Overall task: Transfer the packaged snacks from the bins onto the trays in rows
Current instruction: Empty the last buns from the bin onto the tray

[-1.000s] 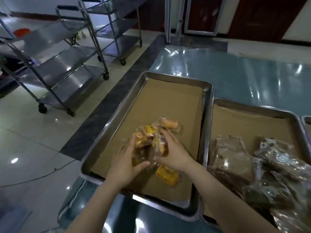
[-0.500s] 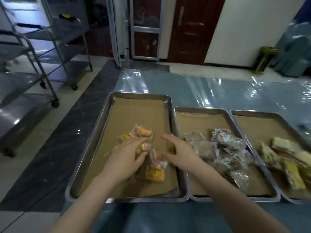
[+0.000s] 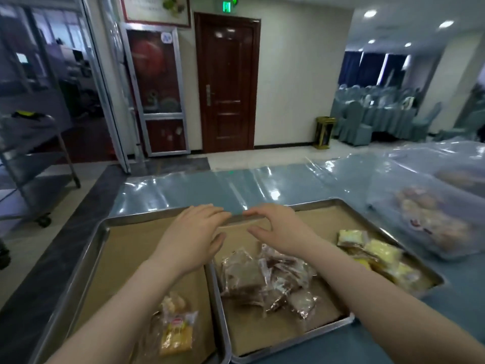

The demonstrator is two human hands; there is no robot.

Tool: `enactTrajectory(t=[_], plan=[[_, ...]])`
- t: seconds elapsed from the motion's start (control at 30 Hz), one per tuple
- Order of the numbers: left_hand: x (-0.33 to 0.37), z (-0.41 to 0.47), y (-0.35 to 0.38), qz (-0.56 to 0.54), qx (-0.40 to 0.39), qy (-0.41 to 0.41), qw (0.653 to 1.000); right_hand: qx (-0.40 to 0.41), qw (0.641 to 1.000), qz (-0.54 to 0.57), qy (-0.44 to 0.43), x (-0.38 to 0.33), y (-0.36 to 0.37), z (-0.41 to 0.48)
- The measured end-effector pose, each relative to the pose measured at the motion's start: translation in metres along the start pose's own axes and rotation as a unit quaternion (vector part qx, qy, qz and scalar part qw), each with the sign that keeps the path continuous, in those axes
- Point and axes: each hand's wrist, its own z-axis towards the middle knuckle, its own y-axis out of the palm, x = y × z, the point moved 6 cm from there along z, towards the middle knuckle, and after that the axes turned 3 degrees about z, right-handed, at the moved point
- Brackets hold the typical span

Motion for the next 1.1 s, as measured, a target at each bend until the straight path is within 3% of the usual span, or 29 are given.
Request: enactTrajectory(t=[0.23, 0.57, 1.1], plan=[[0.084, 0.075, 0.003, -0.015, 0.053, -0.042, 0.998, 0.015, 1.000, 0.010, -0.016, 0.097, -0.085, -0.017], [0.173, 0.153, 0.037, -0.023, 0.028, -0.125, 0.992, -0.031, 0.998, -0.023, -0.043, 0.248, -0.158, -0.028], [0.287, 0.352, 0.117, -0.102, 0.086, -0.097, 0.986, 0.020, 0.997, -0.076, 0.005, 0.495, -0.294, -0.020]])
